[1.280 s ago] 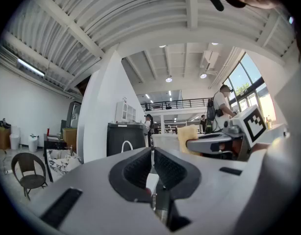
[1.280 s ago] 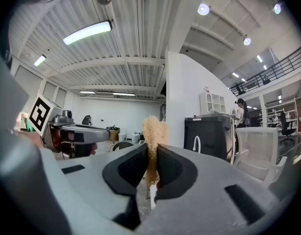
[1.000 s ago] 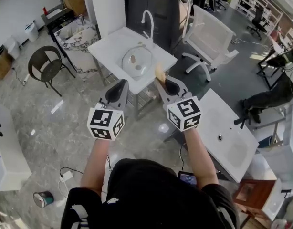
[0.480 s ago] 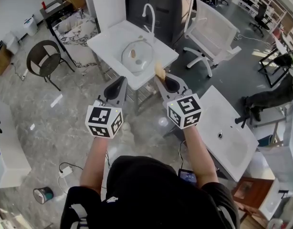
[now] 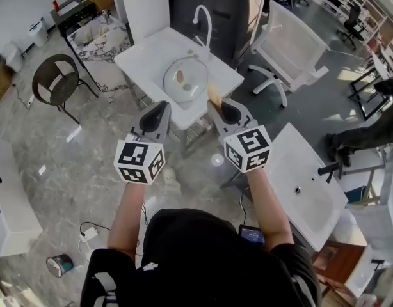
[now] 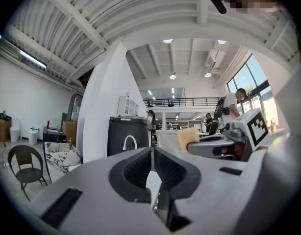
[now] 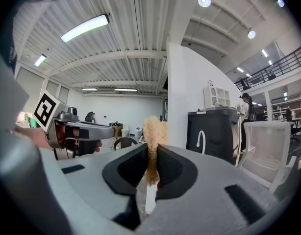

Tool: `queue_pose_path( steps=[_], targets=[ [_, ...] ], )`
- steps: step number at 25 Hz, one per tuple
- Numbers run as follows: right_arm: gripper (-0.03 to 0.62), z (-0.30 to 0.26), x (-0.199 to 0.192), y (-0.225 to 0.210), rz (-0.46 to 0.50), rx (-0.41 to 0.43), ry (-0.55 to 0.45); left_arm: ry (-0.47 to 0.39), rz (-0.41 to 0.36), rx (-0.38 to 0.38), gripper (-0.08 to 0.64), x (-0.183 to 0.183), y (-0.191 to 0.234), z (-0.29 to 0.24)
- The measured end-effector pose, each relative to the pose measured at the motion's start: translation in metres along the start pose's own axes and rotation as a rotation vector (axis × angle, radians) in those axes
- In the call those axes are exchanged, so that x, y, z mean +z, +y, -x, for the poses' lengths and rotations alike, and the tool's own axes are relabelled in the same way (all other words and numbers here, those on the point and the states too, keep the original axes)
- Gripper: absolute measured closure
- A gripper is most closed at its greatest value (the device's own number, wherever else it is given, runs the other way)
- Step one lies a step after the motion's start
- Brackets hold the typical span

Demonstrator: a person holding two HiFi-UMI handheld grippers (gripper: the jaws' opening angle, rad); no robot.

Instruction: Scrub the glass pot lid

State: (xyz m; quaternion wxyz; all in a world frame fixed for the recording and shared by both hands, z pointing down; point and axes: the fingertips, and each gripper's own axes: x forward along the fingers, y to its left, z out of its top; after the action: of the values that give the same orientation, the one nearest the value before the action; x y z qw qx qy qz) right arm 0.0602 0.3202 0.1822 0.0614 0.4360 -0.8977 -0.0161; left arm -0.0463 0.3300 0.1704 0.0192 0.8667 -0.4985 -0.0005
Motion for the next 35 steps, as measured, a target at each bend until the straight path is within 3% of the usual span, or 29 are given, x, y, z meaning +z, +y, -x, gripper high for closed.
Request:
queue_pose_path(
  steps=[18, 35],
  targets=[
    [0.568, -0.142, 0.009, -0.093, -0.029, -0.052, 0.027, 0.036, 0.026, -0.076, 0.541, 0.006, 0.098, -0.148],
    [0.568, -0.272, -0.003, -0.137, -0.047, -0.12, 0.089, 0.075, 0.057, -0.159, 0.541, -0.007, 0.201, -0.246]
  ],
)
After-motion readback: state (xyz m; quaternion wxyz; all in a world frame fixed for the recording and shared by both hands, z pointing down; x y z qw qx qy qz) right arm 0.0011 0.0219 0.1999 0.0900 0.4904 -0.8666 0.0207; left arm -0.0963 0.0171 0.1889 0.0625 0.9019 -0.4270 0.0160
